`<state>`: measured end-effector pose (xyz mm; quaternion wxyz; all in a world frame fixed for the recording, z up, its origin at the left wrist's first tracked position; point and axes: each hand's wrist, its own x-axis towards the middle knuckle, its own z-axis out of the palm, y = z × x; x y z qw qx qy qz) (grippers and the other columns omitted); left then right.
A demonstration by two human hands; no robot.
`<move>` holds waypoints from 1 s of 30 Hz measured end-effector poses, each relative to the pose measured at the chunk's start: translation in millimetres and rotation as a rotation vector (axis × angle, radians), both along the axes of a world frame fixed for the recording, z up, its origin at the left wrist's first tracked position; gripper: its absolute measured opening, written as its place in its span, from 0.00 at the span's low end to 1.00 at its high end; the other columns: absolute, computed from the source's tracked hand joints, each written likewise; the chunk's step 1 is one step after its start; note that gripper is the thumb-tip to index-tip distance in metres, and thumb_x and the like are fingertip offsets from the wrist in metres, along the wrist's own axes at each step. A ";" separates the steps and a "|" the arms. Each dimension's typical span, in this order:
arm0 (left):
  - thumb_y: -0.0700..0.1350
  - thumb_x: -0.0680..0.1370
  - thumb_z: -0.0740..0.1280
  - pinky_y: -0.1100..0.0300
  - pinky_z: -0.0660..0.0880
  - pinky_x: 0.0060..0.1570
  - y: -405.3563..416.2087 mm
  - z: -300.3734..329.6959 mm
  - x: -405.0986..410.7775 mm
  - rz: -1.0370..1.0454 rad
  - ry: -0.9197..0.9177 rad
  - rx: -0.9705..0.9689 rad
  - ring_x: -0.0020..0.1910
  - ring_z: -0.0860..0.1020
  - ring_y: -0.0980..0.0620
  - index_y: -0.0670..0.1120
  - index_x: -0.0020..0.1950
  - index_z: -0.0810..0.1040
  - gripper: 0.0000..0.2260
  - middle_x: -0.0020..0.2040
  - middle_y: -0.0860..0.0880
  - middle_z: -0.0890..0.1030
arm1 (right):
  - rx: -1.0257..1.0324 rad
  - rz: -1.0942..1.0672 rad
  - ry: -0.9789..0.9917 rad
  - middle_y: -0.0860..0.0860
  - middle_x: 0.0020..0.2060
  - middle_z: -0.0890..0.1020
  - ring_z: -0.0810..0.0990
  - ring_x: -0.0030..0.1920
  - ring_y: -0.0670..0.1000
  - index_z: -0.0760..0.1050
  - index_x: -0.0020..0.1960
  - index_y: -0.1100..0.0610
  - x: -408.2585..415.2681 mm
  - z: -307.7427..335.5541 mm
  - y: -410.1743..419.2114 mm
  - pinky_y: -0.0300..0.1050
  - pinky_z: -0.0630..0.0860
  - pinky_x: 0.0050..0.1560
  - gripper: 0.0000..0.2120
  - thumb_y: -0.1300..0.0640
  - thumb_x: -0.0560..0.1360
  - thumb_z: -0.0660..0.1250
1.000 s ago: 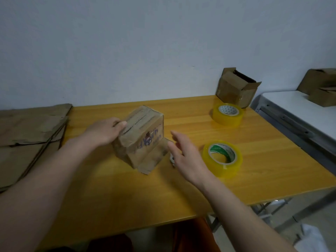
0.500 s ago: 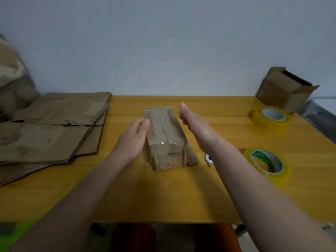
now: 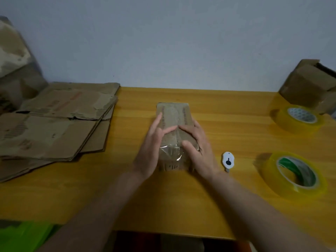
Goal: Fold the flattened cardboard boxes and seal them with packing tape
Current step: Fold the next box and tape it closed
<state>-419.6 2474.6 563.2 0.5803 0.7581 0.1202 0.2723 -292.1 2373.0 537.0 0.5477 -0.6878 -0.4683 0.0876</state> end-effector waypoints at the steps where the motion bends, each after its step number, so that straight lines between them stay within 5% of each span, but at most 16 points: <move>1: 0.74 0.71 0.55 0.74 0.72 0.52 5.2 -1.7 -0.9 0.003 0.050 0.089 0.65 0.63 0.77 0.51 0.71 0.71 0.37 0.74 0.66 0.57 | -0.037 0.055 -0.060 0.47 0.74 0.61 0.60 0.74 0.45 0.70 0.66 0.41 6.0 0.9 -4.7 0.51 0.62 0.71 0.26 0.33 0.71 0.60; 6: 0.64 0.70 0.66 0.51 0.70 0.67 20.9 -11.3 -2.5 0.057 0.158 0.386 0.75 0.57 0.59 0.58 0.68 0.72 0.27 0.77 0.59 0.54 | -0.123 0.165 -0.224 0.48 0.75 0.57 0.57 0.74 0.42 0.67 0.69 0.41 19.3 5.7 -11.0 0.35 0.60 0.70 0.28 0.40 0.70 0.69; 10: 0.62 0.63 0.77 0.55 0.65 0.68 19.0 -10.5 -10.7 0.026 0.205 0.402 0.74 0.55 0.62 0.57 0.71 0.67 0.40 0.76 0.64 0.51 | -0.244 0.250 -0.138 0.46 0.74 0.57 0.56 0.73 0.38 0.62 0.71 0.40 18.3 14.3 -22.2 0.42 0.61 0.73 0.37 0.54 0.68 0.75; 14: 0.63 0.56 0.78 0.46 0.64 0.71 25.8 -11.9 -22.3 -0.023 0.287 0.538 0.76 0.51 0.59 0.57 0.76 0.54 0.54 0.75 0.68 0.44 | -0.394 0.181 -0.078 0.41 0.75 0.48 0.48 0.76 0.46 0.59 0.72 0.37 5.8 31.7 -21.4 0.53 0.58 0.74 0.45 0.31 0.60 0.72; 16: 0.68 0.56 0.75 0.42 0.63 0.72 28.5 -11.5 -27.1 -0.050 0.315 0.560 0.77 0.50 0.56 0.56 0.77 0.51 0.56 0.75 0.68 0.43 | -0.355 0.102 -0.131 0.44 0.75 0.49 0.53 0.75 0.49 0.63 0.72 0.41 -5.3 33.5 -10.7 0.55 0.61 0.73 0.40 0.32 0.64 0.70; 19: 0.79 0.61 0.60 0.42 0.55 0.73 36.6 -5.4 -36.2 -0.056 0.358 0.718 0.76 0.46 0.58 0.61 0.76 0.52 0.48 0.76 0.66 0.46 | -0.285 0.137 -0.043 0.47 0.75 0.53 0.58 0.73 0.45 0.69 0.70 0.47 -3.6 33.4 -4.9 0.49 0.63 0.73 0.30 0.53 0.71 0.73; 22: 0.78 0.69 0.47 0.44 0.53 0.70 50.9 2.5 -36.5 -0.016 0.279 0.806 0.76 0.51 0.52 0.61 0.73 0.64 0.37 0.75 0.61 0.59 | -0.270 0.275 0.060 0.46 0.75 0.57 0.62 0.71 0.41 0.72 0.69 0.53 11.7 36.6 -11.8 0.39 0.67 0.69 0.26 0.63 0.72 0.71; 25: 0.74 0.73 0.51 0.42 0.61 0.68 52.9 -9.0 -23.7 0.091 0.162 0.782 0.71 0.58 0.46 0.57 0.66 0.75 0.32 0.70 0.54 0.70 | -0.276 0.310 0.142 0.44 0.76 0.57 0.65 0.71 0.44 0.72 0.69 0.53 13.8 36.3 -12.3 0.40 0.70 0.66 0.25 0.64 0.73 0.70; 28: 0.69 0.72 0.60 0.41 0.61 0.67 41.2 -34.7 -8.5 0.204 0.044 0.778 0.71 0.56 0.46 0.57 0.62 0.71 0.24 0.67 0.52 0.66 | -0.214 0.310 0.218 0.42 0.76 0.57 0.64 0.72 0.44 0.74 0.68 0.54 11.1 30.3 -12.1 0.46 0.71 0.67 0.24 0.65 0.72 0.70; 30: 0.64 0.71 0.66 0.42 0.60 0.67 37.3 -47.2 -1.3 0.261 -0.025 0.799 0.71 0.56 0.43 0.55 0.62 0.69 0.23 0.67 0.50 0.65 | -0.193 0.314 0.249 0.42 0.76 0.56 0.65 0.71 0.44 0.74 0.68 0.55 9.8 30.3 -13.2 0.41 0.74 0.63 0.24 0.66 0.72 0.69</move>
